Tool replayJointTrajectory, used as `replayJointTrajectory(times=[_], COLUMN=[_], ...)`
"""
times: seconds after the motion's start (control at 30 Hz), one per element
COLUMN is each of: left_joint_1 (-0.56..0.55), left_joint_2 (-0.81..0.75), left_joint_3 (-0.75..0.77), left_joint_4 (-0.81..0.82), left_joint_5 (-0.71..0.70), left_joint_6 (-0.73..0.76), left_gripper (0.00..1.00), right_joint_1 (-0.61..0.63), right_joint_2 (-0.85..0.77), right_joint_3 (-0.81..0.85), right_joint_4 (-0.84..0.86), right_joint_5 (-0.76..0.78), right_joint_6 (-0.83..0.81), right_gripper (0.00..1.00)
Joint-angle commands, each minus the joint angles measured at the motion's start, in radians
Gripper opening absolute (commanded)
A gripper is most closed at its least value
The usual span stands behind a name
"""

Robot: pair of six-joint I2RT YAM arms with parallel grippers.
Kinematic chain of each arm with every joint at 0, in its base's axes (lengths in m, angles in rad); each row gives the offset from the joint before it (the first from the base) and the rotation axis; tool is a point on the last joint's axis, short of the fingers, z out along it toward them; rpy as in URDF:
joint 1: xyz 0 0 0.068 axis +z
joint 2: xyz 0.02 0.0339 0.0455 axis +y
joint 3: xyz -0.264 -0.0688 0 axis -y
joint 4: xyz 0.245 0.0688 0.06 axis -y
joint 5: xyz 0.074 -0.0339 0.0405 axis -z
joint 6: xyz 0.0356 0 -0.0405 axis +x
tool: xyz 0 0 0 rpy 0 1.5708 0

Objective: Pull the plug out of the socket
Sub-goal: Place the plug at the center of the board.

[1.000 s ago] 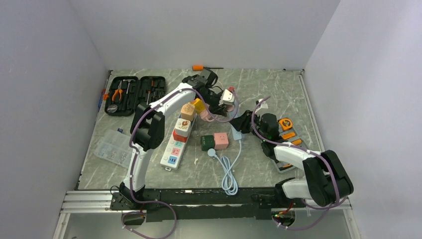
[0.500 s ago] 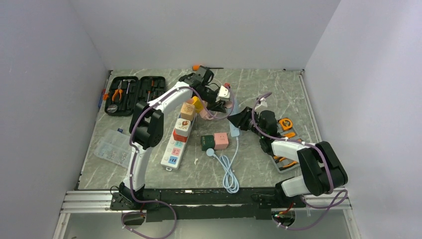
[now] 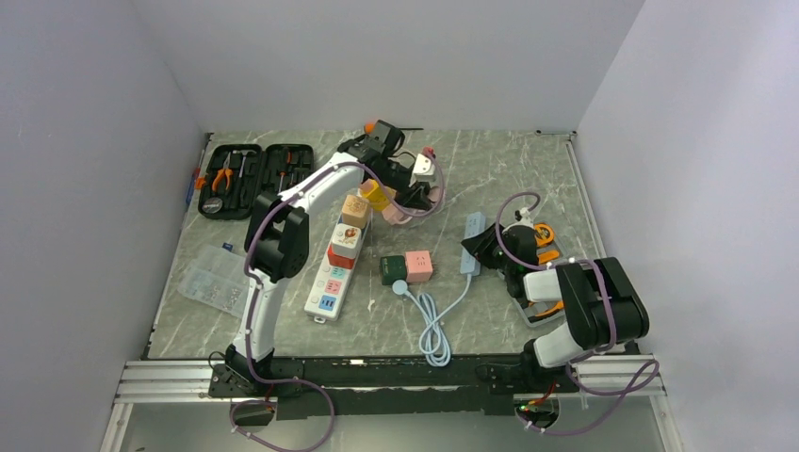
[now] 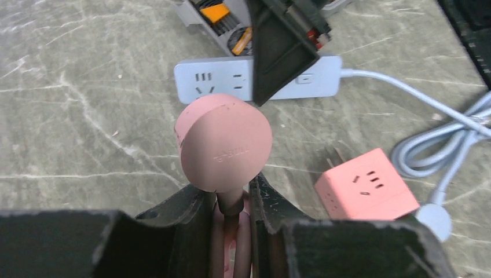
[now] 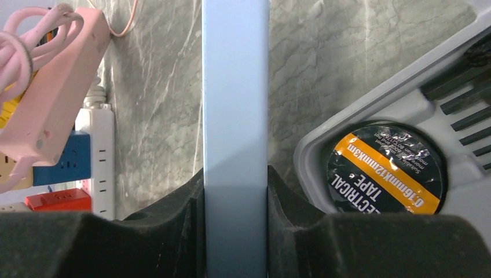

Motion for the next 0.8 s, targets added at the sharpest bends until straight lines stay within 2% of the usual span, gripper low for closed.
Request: replayJointTrajectory(times=[0.0, 0.13, 0.27, 0.43, 0.63, 0.7, 0.73, 0.77], left_joint_1=[-0.018, -0.049, -0.064, -0.076, -0.114, -0.122, -0.124, -0.127], left_joint_2=[-0.058, 0.010, 0.126, 0.229, 0.236, 0.225, 0.222, 0.222], left_joint_3=[-0.040, -0.027, 0.096, 0.212, 0.138, 0.093, 0.079, 0.073], left_joint_4=[0.234, 0.286, 0.247, 0.290, 0.360, 0.394, 0.405, 0.410], left_joint_5=[-0.137, -0.364, -0.458, -0.580, -0.754, -0.797, -0.815, -0.830], left_joint_6=[-0.152, -0.136, -0.129, -0.177, -0.128, -0.118, -0.120, -0.125], left_gripper=[0.00, 0.00, 0.00, 0.00, 0.03, 0.12, 0.21, 0.34], right_joint_1=[0.000, -0.002, 0.000, -0.001, 0.014, 0.031, 0.039, 0.044], right_joint_2=[-0.068, -0.114, -0.179, -0.190, -0.145, -0.131, -0.124, -0.118], right_joint_3=[0.041, 0.055, 0.067, 0.088, 0.120, 0.136, 0.141, 0.147], right_joint_4=[0.025, -0.031, -0.113, -0.172, -0.204, -0.226, -0.234, -0.241], right_joint_5=[0.013, 0.010, 0.035, 0.055, 0.046, 0.057, 0.061, 0.064], right_joint_6=[-0.006, -0.028, -0.061, -0.086, -0.085, -0.094, -0.096, -0.097], right_gripper=[0.00, 0.00, 0.06, 0.10, 0.19, 0.24, 0.27, 0.30])
